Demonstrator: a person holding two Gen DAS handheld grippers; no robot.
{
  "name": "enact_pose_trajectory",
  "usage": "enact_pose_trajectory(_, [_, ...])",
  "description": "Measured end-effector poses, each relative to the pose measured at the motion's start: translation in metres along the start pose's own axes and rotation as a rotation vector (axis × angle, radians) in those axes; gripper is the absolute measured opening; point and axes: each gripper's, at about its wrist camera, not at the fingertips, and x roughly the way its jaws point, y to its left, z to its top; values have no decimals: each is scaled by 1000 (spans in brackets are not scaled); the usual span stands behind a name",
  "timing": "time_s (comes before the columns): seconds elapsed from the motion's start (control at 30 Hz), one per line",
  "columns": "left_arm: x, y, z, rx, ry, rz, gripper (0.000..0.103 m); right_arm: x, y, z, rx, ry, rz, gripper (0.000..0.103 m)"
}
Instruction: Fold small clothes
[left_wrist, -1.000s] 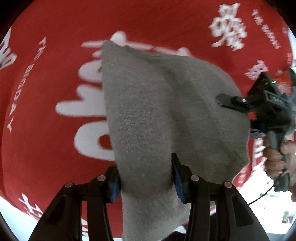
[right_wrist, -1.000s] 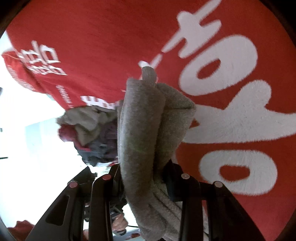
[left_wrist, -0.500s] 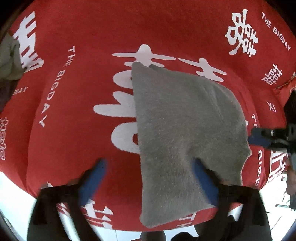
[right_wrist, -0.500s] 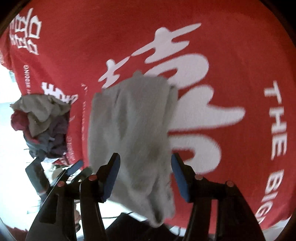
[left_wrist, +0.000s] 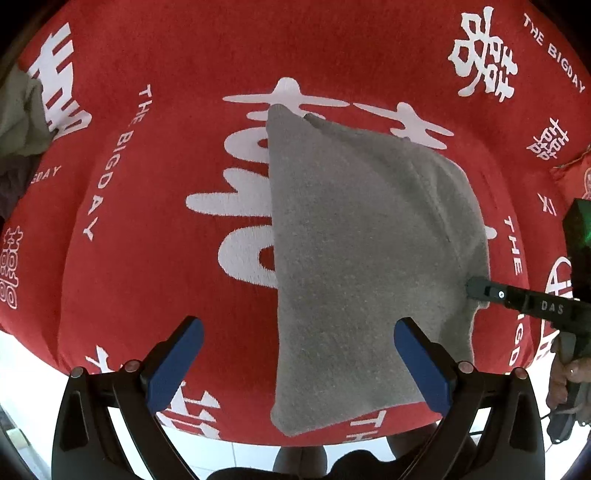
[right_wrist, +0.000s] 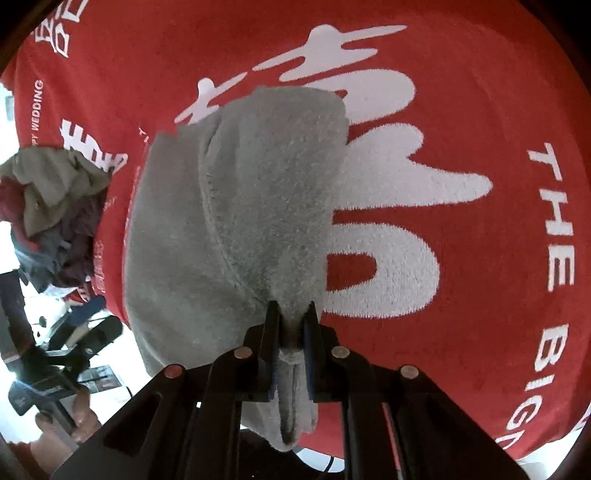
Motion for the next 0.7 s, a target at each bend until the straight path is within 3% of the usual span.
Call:
enact_pose_trajectory(0.13, [-7, -5, -2, 19, 13, 41, 103, -15, 1, -10, 14, 1, -49, 18])
enact_pose_trajectory(0.37, [-32, -8, -1, 0, 21, 42, 103, -58, 16, -20, 48, -12, -132, 21])
enact_pose_trajectory(0.5, [-49, -10, 0, -4, 30, 47, 103, -80, 42, -25, 15, -29, -159, 54])
enact_pose_trajectory(0.7, [-75, -16, 1, 11, 42, 68, 103, -102, 85, -34, -29, -34, -194, 73])
